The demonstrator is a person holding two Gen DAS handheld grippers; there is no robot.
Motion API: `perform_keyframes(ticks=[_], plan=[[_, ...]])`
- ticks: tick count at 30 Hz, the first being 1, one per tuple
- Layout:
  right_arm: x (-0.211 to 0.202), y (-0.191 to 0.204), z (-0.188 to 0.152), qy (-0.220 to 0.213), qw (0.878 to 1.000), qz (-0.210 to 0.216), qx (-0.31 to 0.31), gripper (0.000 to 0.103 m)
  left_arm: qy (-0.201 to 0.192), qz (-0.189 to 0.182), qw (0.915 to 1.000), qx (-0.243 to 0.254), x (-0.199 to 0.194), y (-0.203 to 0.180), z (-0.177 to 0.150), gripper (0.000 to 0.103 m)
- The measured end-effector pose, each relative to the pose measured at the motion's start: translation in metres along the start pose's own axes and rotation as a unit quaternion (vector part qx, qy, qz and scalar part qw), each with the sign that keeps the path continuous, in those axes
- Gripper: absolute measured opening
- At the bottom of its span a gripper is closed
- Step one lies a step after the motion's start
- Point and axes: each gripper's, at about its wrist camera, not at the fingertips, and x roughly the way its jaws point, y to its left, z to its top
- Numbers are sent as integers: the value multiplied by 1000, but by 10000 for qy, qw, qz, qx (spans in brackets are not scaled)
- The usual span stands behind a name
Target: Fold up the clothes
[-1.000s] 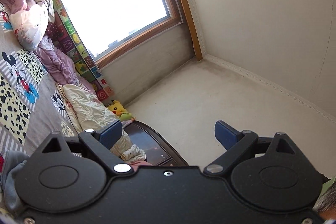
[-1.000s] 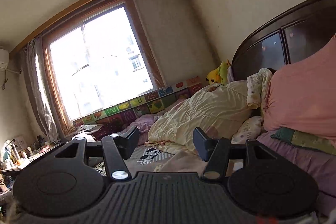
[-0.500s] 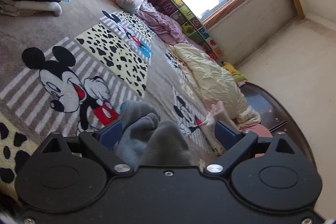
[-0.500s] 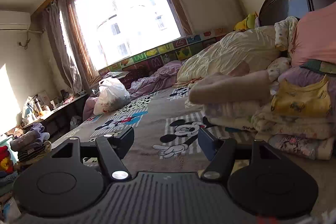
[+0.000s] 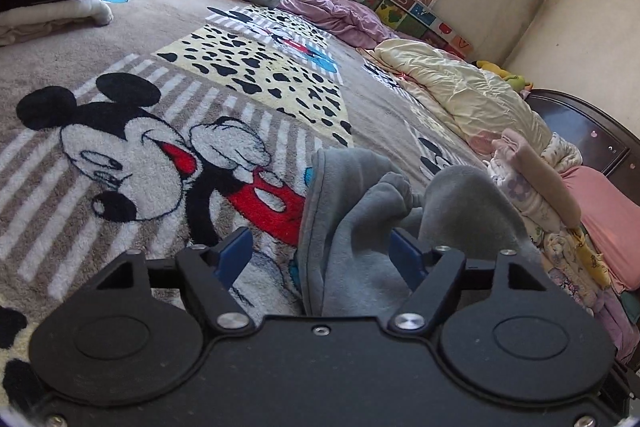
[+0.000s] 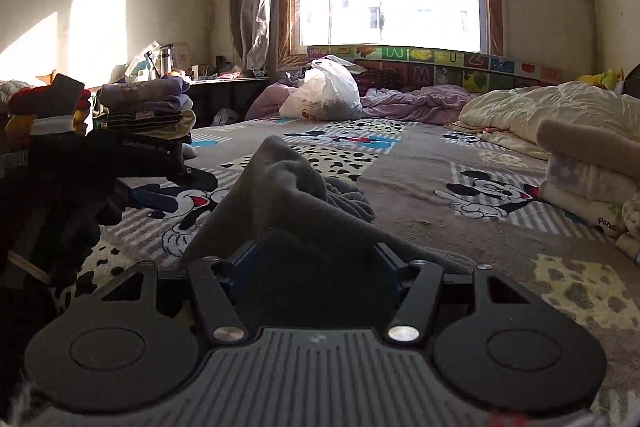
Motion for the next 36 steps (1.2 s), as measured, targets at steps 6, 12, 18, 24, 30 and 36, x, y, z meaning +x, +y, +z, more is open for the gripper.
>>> perform_keyframes(ticks=[6,12,18,24,30,36], plan=[[32,-18,-16,591,9972,-421,184,59,61,-342,9973,641,17,-24,13,58],[35,-24,-26,604,9969,-442,252,55,657,-164,9910,1152,72,-36,24,38],[28,-17,-28,503,9982,-306,74,59,1082,128,9796,1688,101,-48,22,37],[20,13,-30,538,9957,-26,-756,62,834,293,9835,1578,74,-49,22,9],[1,35,-29,437,9912,192,-1235,62,301,244,9984,404,18,-31,33,7],[26,40,-40,1120,9809,-59,-1589,64,-73,69,9984,-554,-23,-10,44,7]])
